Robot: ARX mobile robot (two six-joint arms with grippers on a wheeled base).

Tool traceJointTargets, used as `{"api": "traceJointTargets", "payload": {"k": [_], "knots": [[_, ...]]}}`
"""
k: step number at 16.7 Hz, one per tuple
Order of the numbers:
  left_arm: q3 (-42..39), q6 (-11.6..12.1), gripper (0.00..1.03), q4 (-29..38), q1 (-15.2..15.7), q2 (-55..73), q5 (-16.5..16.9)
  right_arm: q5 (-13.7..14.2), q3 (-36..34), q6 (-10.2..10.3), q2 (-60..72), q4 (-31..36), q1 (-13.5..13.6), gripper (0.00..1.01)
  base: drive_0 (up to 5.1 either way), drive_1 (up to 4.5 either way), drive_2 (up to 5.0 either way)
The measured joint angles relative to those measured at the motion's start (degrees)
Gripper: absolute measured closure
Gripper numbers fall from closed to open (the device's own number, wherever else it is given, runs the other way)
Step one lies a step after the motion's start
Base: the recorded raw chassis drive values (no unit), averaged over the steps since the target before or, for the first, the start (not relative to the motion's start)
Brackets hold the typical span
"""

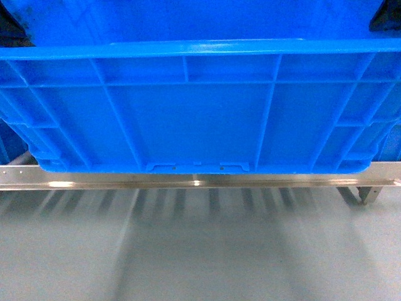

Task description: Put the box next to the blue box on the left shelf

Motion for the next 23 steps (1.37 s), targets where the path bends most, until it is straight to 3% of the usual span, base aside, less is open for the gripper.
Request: {"api": "traceJointTargets", "payload": {"k": [20, 23], "knots": [[0.0, 0.1, 0.93, -0.3, 0.0, 0.0, 0.5, 0.1, 0.0, -0.2, 0.0, 0.0, 0.0, 0.79, 0.0, 0.00, 0.0], [0.0, 0.0, 0.95, -0.3, 0.0, 0.0, 2.6, 0.4, 0.0, -0.7, 0.0, 0.2, -0.4, 0.80, 0.0, 0.00, 0.0]]}}
